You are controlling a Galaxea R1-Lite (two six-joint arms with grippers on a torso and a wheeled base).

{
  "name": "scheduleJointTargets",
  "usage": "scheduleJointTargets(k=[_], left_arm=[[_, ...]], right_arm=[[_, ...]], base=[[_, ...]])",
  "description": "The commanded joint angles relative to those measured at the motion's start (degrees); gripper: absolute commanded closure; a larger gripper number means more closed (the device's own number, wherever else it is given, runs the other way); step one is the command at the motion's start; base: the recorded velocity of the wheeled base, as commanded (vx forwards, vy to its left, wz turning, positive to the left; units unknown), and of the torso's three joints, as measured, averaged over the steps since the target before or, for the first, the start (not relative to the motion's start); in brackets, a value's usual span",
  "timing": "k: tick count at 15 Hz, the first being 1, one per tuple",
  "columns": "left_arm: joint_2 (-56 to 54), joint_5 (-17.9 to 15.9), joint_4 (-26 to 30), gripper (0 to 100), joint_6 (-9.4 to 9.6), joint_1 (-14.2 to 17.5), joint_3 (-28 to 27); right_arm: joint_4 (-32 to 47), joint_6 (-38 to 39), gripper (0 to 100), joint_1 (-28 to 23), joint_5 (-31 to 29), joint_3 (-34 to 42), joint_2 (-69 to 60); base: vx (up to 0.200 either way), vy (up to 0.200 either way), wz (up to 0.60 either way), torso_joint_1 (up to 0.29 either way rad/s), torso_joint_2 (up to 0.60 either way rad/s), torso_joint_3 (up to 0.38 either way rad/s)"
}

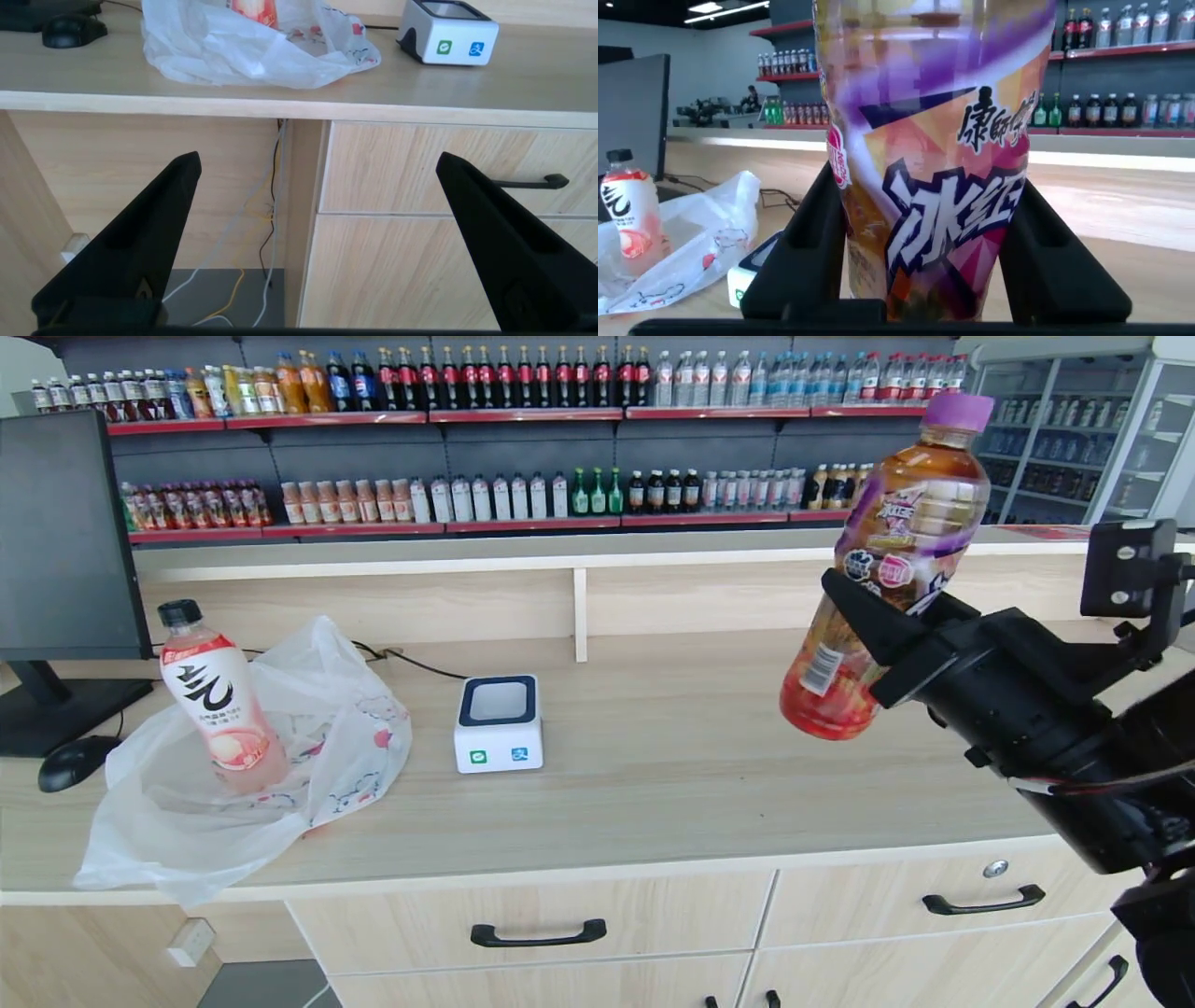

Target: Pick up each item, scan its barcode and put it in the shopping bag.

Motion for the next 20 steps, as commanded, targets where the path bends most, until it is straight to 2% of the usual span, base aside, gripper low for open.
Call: scheduleJointTargets(k=[1, 3, 6, 9, 12, 16, 20], left_arm=[[0.00, 0.01, -0.01, 0, 0.00, 0.01, 0.00], [0.00, 0.01, -0.01, 0, 0.00, 0.01, 0.00], [0.00, 0.01, -0.01, 0, 0.00, 0.01, 0.00], [0.00, 0.01, -0.01, 0, 0.00, 0.01, 0.00], [0.00, 0.01, -0.01, 0, 0.00, 0.10, 0.00], [0.00, 0.01, -0.01, 0, 0.00, 0.01, 0.00], [0.00, 0.01, -0.01, 0, 0.00, 0.01, 0.00]], right_arm=[[-0.05, 0.36, 100, 3.89, 0.26, 8.60, -7.27], [-0.05, 0.45, 100, 6.36, 0.26, 12.11, -9.20], [0.04, 3.18, 100, 12.68, 0.17, 15.37, -11.05], [0.48, 8.27, 100, 13.21, 0.61, 14.49, -10.87], [0.65, 17.15, 100, 13.30, 0.96, 12.73, -9.99], [0.65, 26.03, 100, 13.30, 4.47, 9.56, -9.38], [0.65, 27.43, 100, 15.23, 6.85, 8.60, -8.06]], base=[[0.000, 0.000, 0.00, 0.000, 0.00, 0.000], [0.000, 0.000, 0.00, 0.000, 0.00, 0.000], [0.000, 0.000, 0.00, 0.000, 0.00, 0.000], [0.000, 0.000, 0.00, 0.000, 0.00, 0.000], [0.000, 0.000, 0.00, 0.000, 0.00, 0.000], [0.000, 0.000, 0.00, 0.000, 0.00, 0.000], [0.000, 0.000, 0.00, 0.000, 0.00, 0.000]])
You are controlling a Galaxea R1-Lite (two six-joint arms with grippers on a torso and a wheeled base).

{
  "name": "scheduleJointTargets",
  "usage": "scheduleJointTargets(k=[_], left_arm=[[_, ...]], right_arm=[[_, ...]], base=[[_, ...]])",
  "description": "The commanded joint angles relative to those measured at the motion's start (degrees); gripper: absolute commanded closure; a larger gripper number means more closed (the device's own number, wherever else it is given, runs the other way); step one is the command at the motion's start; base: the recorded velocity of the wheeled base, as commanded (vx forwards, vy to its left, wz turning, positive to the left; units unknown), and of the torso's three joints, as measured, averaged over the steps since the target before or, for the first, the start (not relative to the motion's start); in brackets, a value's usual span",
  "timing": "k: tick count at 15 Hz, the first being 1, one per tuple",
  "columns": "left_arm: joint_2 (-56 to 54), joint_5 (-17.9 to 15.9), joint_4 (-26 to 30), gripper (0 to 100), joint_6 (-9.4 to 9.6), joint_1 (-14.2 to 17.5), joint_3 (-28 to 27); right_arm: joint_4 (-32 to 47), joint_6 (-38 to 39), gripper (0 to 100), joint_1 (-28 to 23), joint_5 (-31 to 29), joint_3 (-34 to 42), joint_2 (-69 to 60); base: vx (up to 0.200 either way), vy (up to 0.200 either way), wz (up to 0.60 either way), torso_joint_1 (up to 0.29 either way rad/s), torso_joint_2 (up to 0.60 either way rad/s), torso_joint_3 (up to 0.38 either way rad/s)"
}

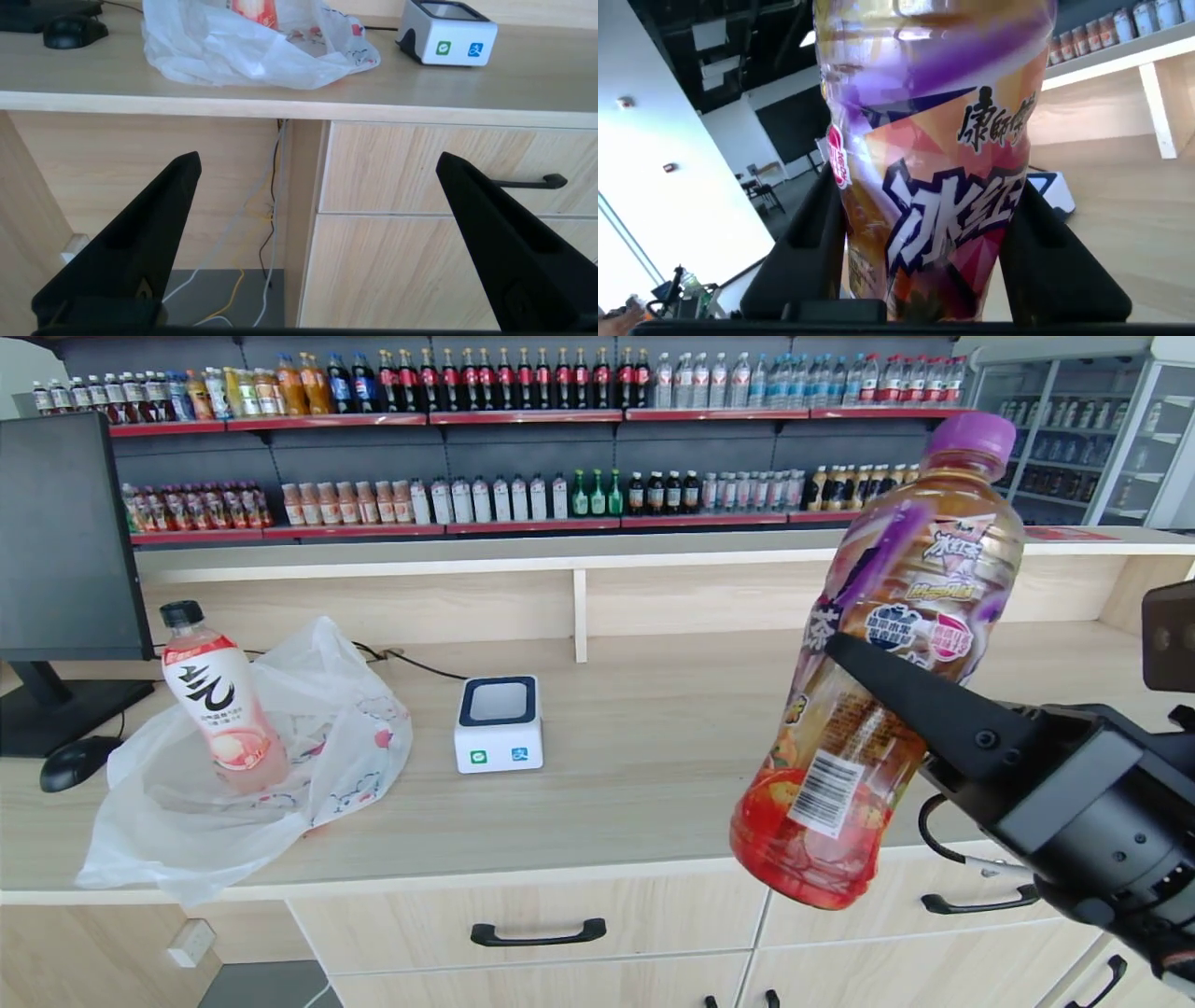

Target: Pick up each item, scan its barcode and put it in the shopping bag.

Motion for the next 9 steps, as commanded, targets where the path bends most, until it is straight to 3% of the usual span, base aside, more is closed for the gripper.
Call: scheduleJointTargets(k=[1, 3, 9], left_arm=[[-0.02, -0.02, -0.01, 0, 0.00, 0.01, 0.00], [-0.02, -0.02, -0.01, 0, 0.00, 0.01, 0.00], [-0.02, 0.07, -0.01, 0, 0.00, 0.01, 0.00]], right_arm=[[-0.08, 0.08, 100, 0.94, 0.25, -0.30, 1.08], [-0.08, 0.34, 100, 5.16, 1.83, -0.56, 1.61], [-0.08, 0.25, 100, 5.69, 1.83, -3.90, 3.02]], base=[[0.000, 0.000, 0.00, 0.000, 0.00, 0.000], [0.000, 0.000, 0.00, 0.000, 0.00, 0.000], [0.000, 0.000, 0.00, 0.000, 0.00, 0.000]])
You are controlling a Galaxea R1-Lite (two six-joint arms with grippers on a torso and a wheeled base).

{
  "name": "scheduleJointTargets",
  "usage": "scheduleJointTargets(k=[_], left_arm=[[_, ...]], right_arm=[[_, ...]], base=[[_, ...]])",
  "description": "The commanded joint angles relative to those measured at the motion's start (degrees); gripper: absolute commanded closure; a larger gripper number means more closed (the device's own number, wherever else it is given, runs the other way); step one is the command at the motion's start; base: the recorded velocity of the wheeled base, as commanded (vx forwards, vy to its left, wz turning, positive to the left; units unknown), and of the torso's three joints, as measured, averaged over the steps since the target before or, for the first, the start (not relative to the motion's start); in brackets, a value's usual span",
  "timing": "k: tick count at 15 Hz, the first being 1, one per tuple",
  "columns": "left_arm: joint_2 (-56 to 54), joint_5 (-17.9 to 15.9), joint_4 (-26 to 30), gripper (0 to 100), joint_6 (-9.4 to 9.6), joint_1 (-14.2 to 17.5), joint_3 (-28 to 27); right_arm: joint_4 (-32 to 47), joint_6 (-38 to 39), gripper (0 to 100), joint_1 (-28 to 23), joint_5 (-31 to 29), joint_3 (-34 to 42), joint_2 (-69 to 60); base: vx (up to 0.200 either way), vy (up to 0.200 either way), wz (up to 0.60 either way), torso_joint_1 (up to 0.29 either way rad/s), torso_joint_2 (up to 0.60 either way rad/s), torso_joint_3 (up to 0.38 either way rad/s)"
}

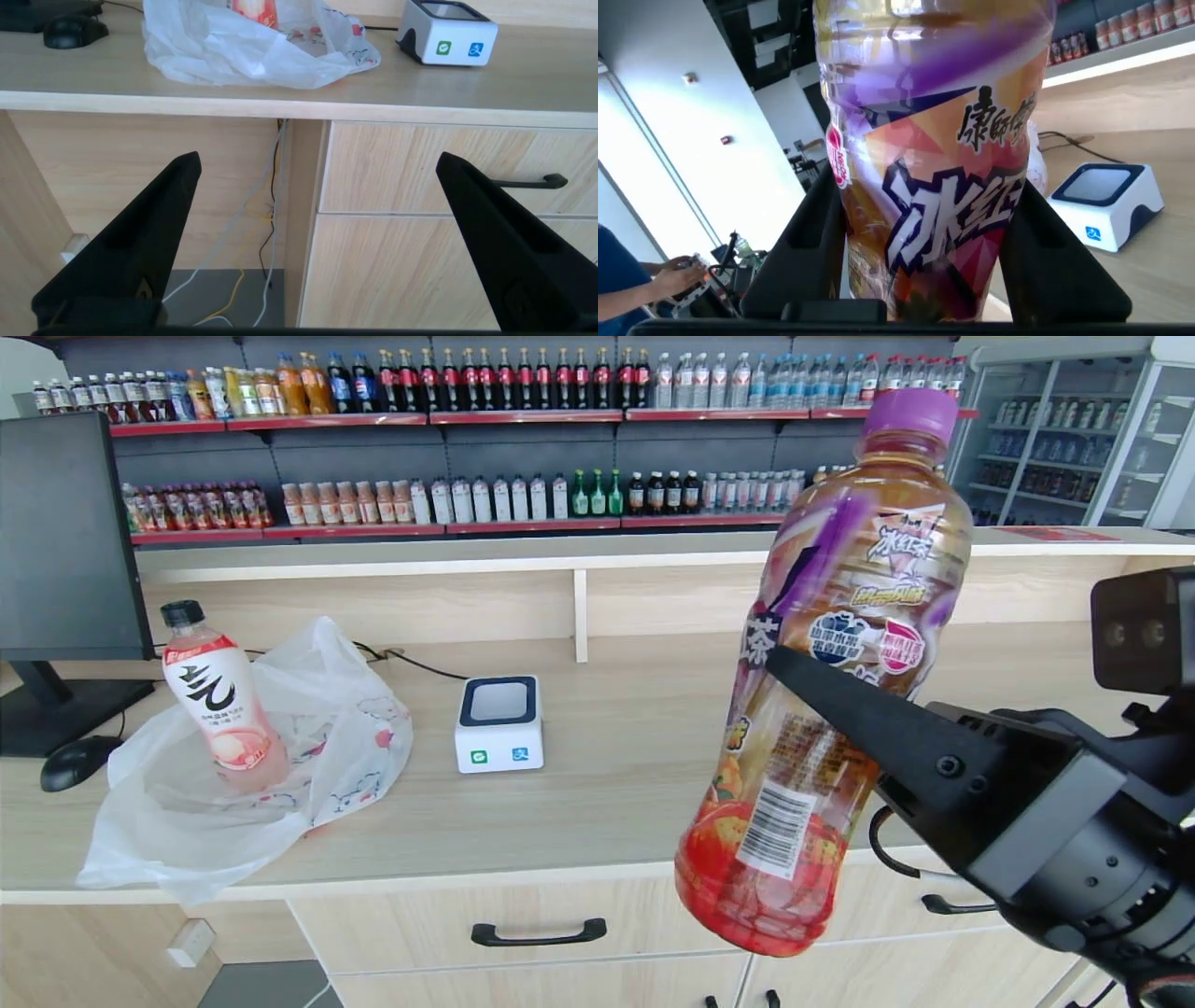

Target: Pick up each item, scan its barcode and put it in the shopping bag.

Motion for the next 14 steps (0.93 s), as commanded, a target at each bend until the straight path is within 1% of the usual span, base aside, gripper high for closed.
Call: scheduleJointTargets(k=[1, 5, 9, 11, 12, 14], left_arm=[[0.00, -0.07, -0.01, 0, 0.00, 0.01, 0.00], [0.00, -0.07, -0.01, 0, 0.09, 0.01, 0.00], [0.00, -0.07, 0.07, 0, 0.09, 0.01, 0.00], [0.00, -0.07, 0.07, 0, 0.00, 0.01, 0.00], [0.00, -0.07, 0.07, 0, 0.00, 0.01, 0.00], [0.00, -0.07, 0.07, 0, 0.00, 0.01, 0.00]], right_arm=[[-0.03, -0.01, 100, 0.05, 0.03, -0.45, 0.68], [-0.03, -0.45, 100, 0.05, -0.06, 0.16, 0.68], [-0.03, -4.94, 100, -1.18, -0.23, 1.92, 1.03], [-0.03, -11.88, 100, -5.58, -0.32, 6.40, 1.12], [-0.03, -15.31, 100, -8.22, -0.41, 6.93, 1.73], [-0.29, -22.16, 100, -15.69, -0.58, 6.75, 4.02]], base=[[0.000, 0.000, 0.00, 0.000, 0.00, 0.000], [0.000, 0.000, 0.00, 0.000, 0.00, 0.000], [0.000, 0.000, 0.00, 0.000, 0.00, 0.000], [0.000, 0.000, 0.00, 0.000, 0.00, 0.000], [0.000, 0.000, 0.00, 0.000, 0.00, 0.000], [0.000, 0.000, 0.00, 0.000, 0.00, 0.000]])
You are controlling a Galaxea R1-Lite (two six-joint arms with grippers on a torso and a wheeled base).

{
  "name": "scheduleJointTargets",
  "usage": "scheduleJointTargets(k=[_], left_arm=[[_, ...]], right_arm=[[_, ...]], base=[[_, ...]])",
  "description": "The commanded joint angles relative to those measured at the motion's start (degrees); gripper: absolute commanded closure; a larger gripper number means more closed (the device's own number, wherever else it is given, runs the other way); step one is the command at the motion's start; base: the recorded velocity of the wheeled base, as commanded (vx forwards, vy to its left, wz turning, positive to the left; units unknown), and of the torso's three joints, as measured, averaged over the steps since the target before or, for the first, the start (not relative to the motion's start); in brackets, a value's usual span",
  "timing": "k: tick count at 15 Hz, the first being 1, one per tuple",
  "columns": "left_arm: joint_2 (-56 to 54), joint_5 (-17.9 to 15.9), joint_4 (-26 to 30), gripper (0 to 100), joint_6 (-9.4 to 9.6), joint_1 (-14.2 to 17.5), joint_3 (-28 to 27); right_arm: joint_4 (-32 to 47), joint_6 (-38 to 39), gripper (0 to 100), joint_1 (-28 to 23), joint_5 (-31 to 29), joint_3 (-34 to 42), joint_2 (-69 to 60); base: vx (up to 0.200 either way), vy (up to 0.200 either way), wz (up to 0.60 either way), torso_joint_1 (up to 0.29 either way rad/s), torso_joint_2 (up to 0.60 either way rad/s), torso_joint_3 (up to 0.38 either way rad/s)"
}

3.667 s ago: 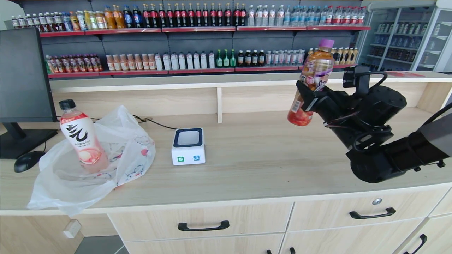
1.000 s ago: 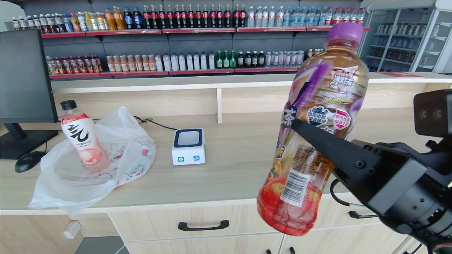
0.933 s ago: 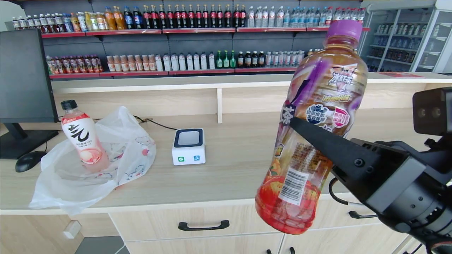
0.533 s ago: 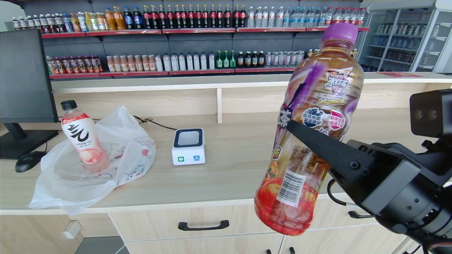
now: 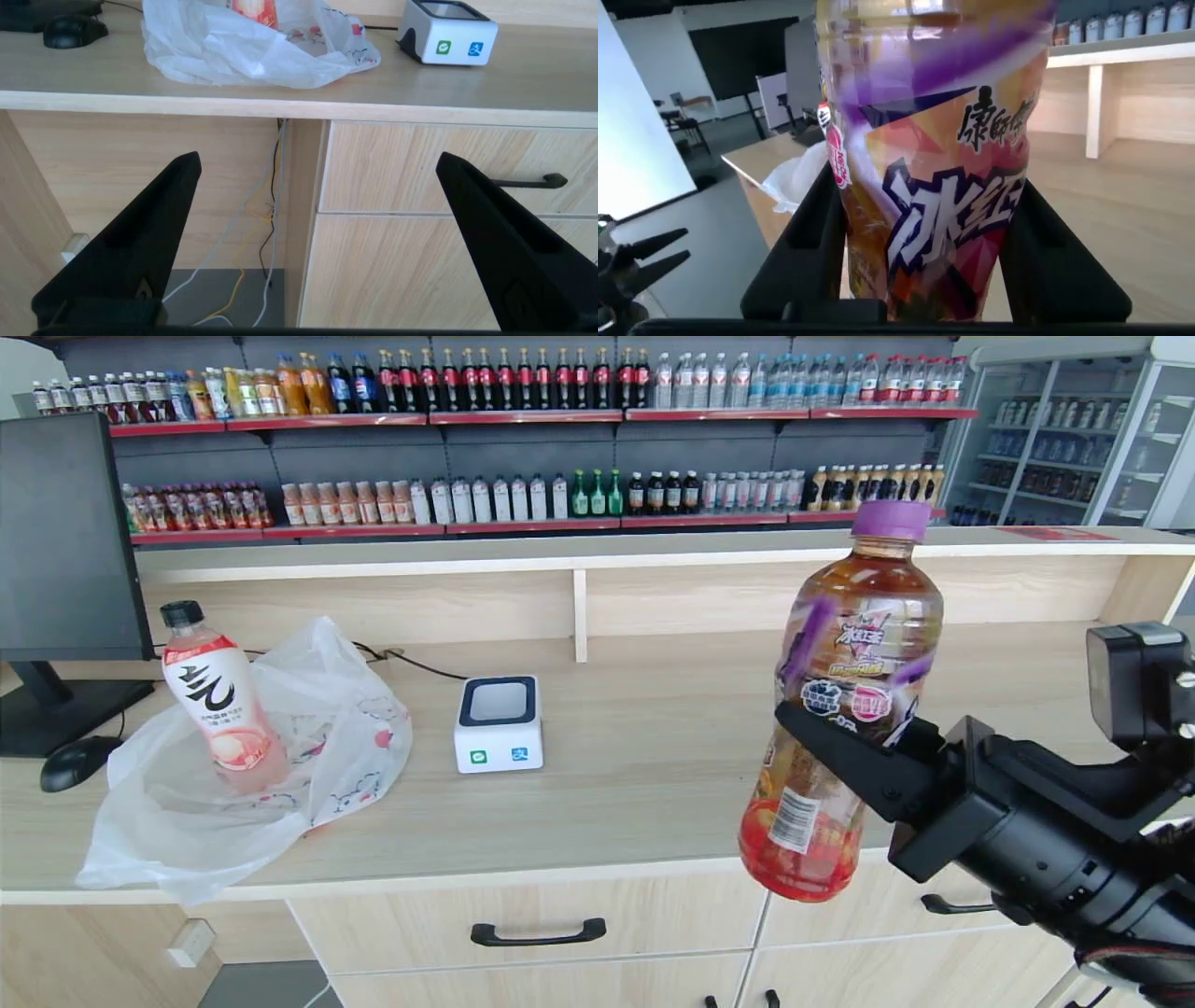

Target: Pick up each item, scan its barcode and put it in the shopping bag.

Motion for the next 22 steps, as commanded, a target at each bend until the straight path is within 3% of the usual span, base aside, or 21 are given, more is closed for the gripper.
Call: scheduleJointTargets(k=[1, 3, 6, 7, 11, 22], left_arm=[[-0.02, 0.01, 0.00, 0, 0.06, -0.01, 0.00], [-0.02, 0.01, 0.00, 0, 0.06, -0.01, 0.00], [-0.02, 0.01, 0.00, 0, -0.02, -0.01, 0.00], [-0.02, 0.01, 0.00, 0, 0.06, -0.01, 0.00], [-0.02, 0.01, 0.00, 0, 0.06, -0.01, 0.00], [-0.02, 0.18, -0.18, 0, -0.90, -0.01, 0.00]], right_arm=[[-0.34, -6.76, 100, -8.71, -0.34, 0.67, 2.85], [-0.51, -12.12, 100, -14.34, -1.57, 0.50, 3.91], [-0.34, -13.44, 100, -17.77, -5.70, -3.46, 4.44], [-0.42, -13.44, 100, -17.94, -8.69, -3.28, 4.61], [-1.65, -13.61, 100, -17.68, -9.21, -3.63, 5.31], [-1.65, -13.96, 100, -17.94, -9.21, -0.82, 0.48]], base=[[0.000, 0.000, 0.00, 0.000, 0.00, 0.000], [0.000, 0.000, 0.00, 0.000, 0.00, 0.000], [-0.133, 0.000, 0.00, 0.006, 0.00, 0.002], [-0.200, 0.000, 0.00, 0.032, 0.00, -0.007], [-0.050, 0.000, 0.00, 0.002, 0.00, -0.001], [0.000, 0.200, 0.00, 0.008, 0.00, 0.003]])
